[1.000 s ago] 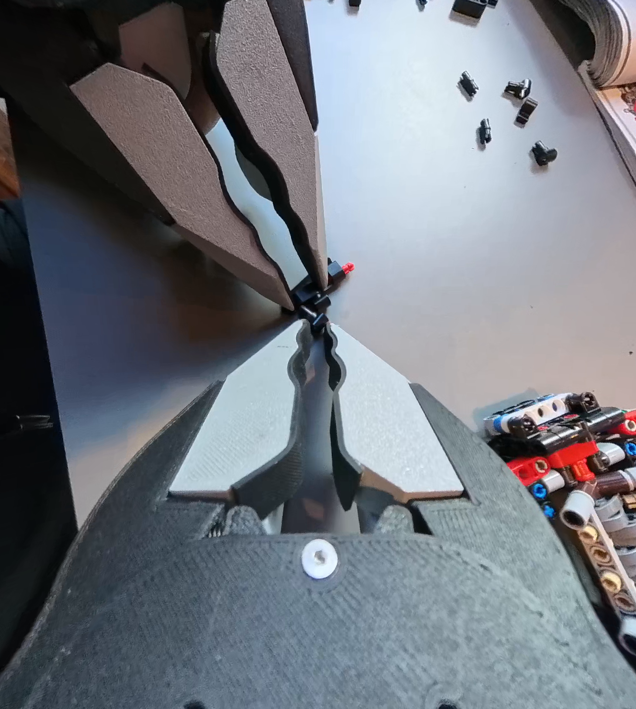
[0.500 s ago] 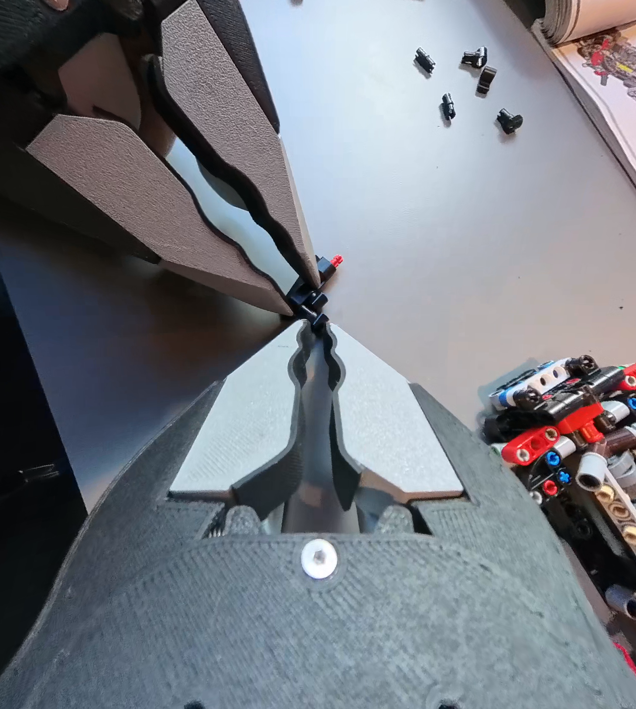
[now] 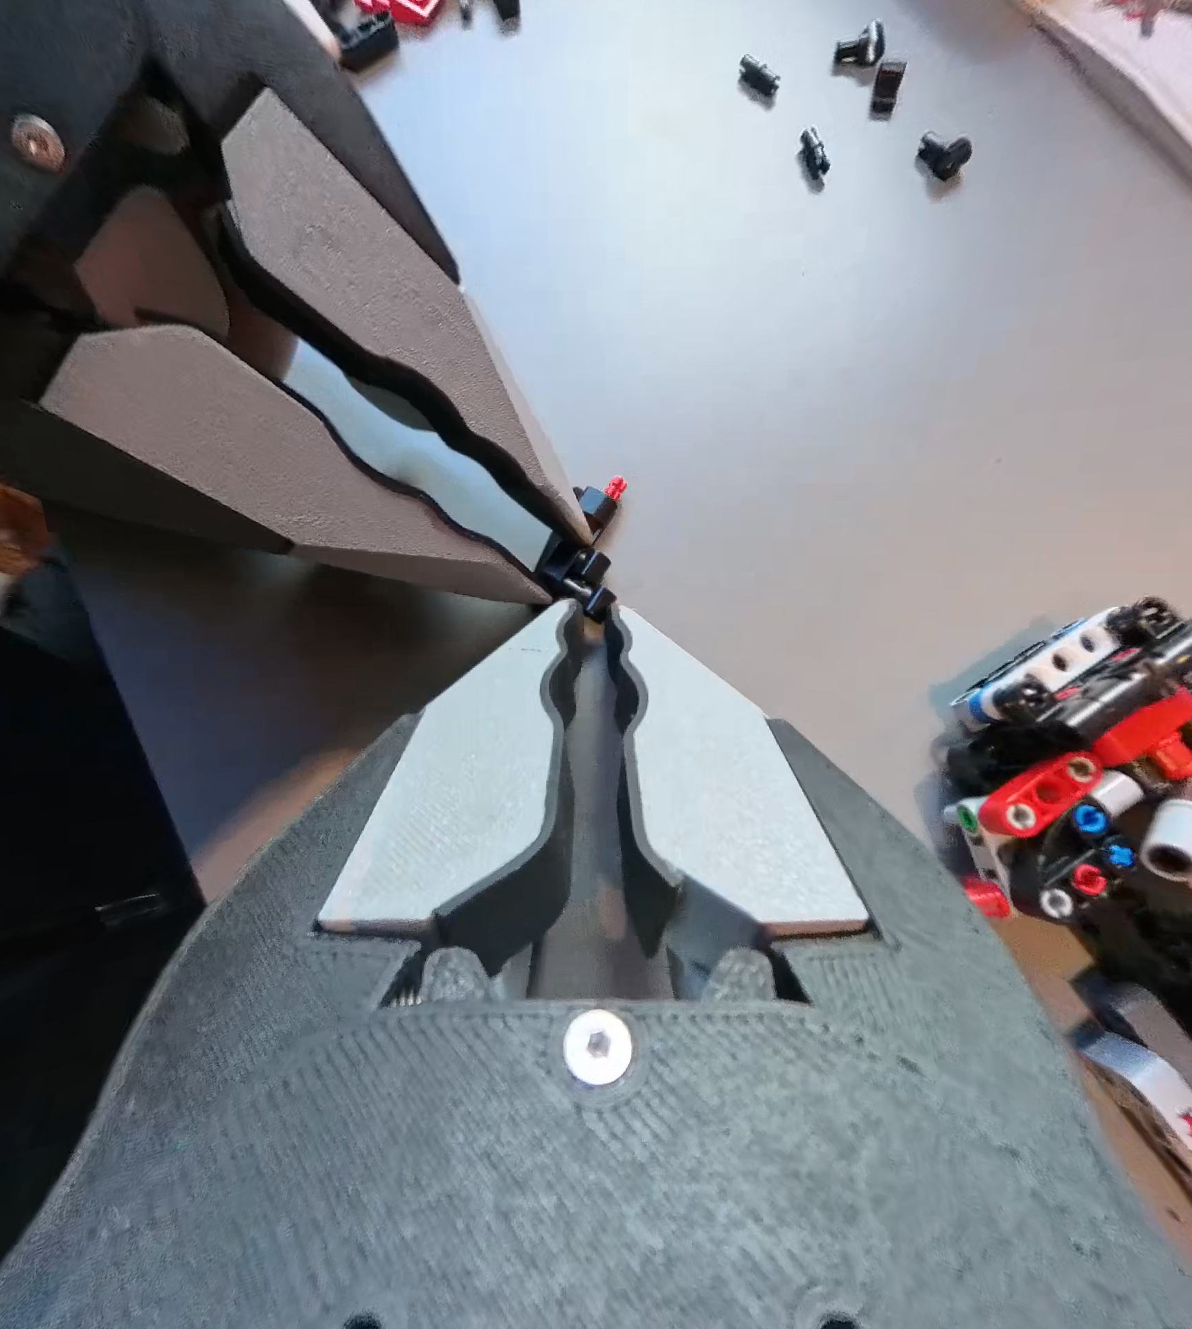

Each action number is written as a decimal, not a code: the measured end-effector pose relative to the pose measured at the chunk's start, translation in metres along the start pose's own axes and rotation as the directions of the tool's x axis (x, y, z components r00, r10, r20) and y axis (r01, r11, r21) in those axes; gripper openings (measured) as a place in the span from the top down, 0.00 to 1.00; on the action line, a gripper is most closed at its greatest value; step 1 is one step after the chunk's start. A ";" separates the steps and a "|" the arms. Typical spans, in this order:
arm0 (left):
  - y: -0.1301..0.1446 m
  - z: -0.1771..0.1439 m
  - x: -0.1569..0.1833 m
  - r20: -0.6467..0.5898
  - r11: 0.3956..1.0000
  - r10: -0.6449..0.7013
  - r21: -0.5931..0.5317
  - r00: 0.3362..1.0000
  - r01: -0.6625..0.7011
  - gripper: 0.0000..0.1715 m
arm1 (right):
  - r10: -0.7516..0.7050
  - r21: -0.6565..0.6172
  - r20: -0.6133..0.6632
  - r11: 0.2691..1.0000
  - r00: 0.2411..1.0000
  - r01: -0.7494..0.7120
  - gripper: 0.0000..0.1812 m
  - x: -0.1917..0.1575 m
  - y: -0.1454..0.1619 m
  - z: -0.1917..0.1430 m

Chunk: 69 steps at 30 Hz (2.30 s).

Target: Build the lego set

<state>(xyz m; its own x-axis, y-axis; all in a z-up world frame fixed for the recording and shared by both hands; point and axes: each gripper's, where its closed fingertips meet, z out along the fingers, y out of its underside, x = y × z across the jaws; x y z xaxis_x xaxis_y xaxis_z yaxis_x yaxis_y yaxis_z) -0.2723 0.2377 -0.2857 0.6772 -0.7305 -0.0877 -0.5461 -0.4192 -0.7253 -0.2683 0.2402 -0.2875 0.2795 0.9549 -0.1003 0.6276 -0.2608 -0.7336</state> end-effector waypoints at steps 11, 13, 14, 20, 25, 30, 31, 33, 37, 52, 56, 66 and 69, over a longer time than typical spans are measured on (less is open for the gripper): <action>0.000 0.000 -0.002 0.010 1.000 -0.012 0.000 1.000 0.012 0.93 | 0.078 -0.004 0.097 0.997 0.992 -0.078 1.00 -0.007 0.003 -0.005; 0.000 0.001 0.003 -0.021 1.000 -0.002 0.003 1.000 0.002 0.93 | 0.085 -0.009 0.145 0.996 0.986 -0.085 1.00 -0.017 0.002 -0.004; 0.000 0.001 0.003 -0.016 1.000 0.010 0.004 1.000 -0.010 0.93 | 0.070 -0.022 0.128 0.997 0.989 -0.068 1.00 -0.015 0.004 -0.002; 0.000 0.001 0.004 -0.020 1.000 0.011 0.005 1.000 -0.011 0.93 | 0.071 -0.021 0.153 0.997 0.986 -0.069 1.00 -0.014 0.006 -0.005; 0.001 0.000 0.002 -0.051 1.000 -0.016 0.006 0.999 0.016 0.93 | 0.039 0.019 0.049 0.999 0.998 -0.040 1.00 0.001 0.010 -0.016; 0.000 0.001 0.000 -0.046 1.000 -0.004 0.006 0.999 0.005 0.93 | -0.008 0.005 -0.013 1.000 1.000 0.008 0.96 0.014 0.010 -0.014; 0.000 0.001 -0.001 -0.046 1.000 -0.004 0.006 0.999 0.004 0.93 | -0.022 0.003 -0.018 1.000 1.000 0.022 0.96 0.015 0.009 -0.013; -0.001 0.002 -0.001 -0.054 1.000 -0.006 0.006 0.999 0.007 0.93 | -0.065 -0.003 -0.027 0.998 0.998 0.064 0.96 0.016 0.008 -0.011; -0.001 0.002 -0.001 -0.064 1.000 -0.016 0.006 0.998 0.016 0.93 | -0.216 -0.045 -0.037 0.976 0.976 0.214 0.95 0.015 0.009 -0.013; -0.001 0.001 -0.001 -0.106 0.998 0.054 0.015 0.993 -0.053 0.93 | -0.417 -0.056 0.114 0.904 0.902 0.425 0.94 0.013 0.006 -0.012; -0.002 0.003 -0.001 -0.121 0.998 0.054 0.016 0.991 -0.053 0.93 | -0.411 -0.064 0.124 0.905 0.903 0.420 0.95 0.013 0.008 -0.010; -0.004 0.005 0.001 -0.163 0.996 0.086 0.022 0.983 -0.083 0.93 | -0.352 -0.006 0.165 0.934 0.922 0.357 0.98 0.002 0.006 -0.005; -0.004 0.005 0.001 -0.173 0.994 0.110 0.028 0.979 -0.107 0.93 | -0.335 -0.002 0.155 0.941 0.929 0.339 0.98 0.004 0.006 -0.005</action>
<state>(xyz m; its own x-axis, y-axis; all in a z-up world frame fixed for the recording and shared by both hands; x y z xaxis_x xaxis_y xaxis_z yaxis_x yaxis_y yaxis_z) -0.2669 0.2414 -0.2861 0.5176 -0.8543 -0.0478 -0.6015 -0.3236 -0.7305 -0.2602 0.2414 -0.2887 -0.0630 0.9968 0.0482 0.6865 0.0784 -0.7228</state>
